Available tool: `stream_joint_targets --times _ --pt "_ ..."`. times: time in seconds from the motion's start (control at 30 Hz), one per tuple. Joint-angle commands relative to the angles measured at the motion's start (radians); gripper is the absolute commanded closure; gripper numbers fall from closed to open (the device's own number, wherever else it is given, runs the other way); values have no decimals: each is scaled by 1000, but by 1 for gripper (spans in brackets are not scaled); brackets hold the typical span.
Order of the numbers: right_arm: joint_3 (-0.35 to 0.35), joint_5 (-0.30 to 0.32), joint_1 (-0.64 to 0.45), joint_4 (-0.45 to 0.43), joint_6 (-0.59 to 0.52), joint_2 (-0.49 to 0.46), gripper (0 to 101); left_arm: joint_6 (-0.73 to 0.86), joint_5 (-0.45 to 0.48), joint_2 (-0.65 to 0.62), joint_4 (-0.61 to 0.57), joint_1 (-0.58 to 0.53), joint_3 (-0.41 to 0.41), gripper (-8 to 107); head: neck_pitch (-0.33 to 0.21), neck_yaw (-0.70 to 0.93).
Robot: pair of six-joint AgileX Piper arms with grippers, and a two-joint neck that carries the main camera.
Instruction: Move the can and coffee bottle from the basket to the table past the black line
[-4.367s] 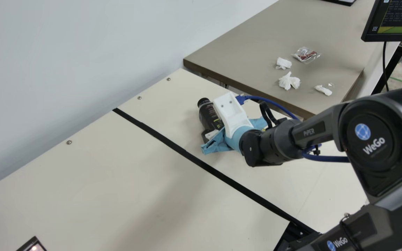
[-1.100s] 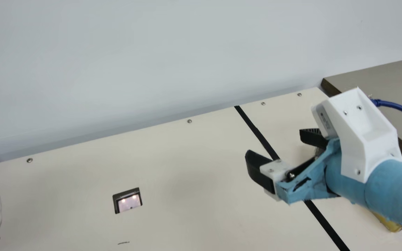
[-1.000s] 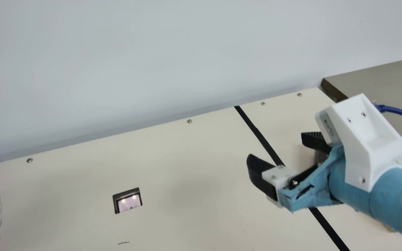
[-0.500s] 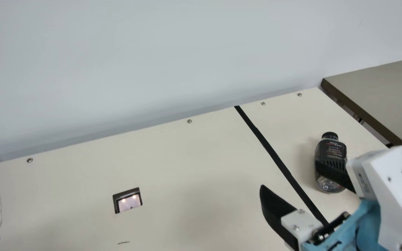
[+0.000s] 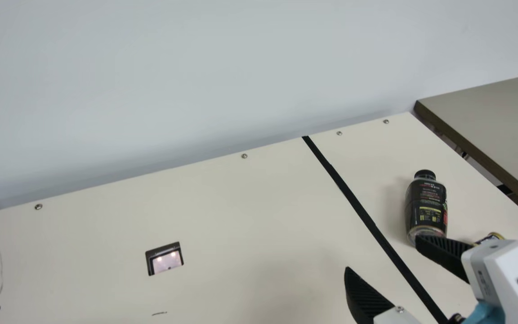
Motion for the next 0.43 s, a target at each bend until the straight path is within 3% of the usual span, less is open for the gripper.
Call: stream_joint_targets --times 0.0,0.4 --pt "0 0 0 0 0 0 0 0 0 0 0 0 0 9 -27 8" --pt "0 0 0 0 0 0 0 0 -1 0 0 0 0 9 -27 8"
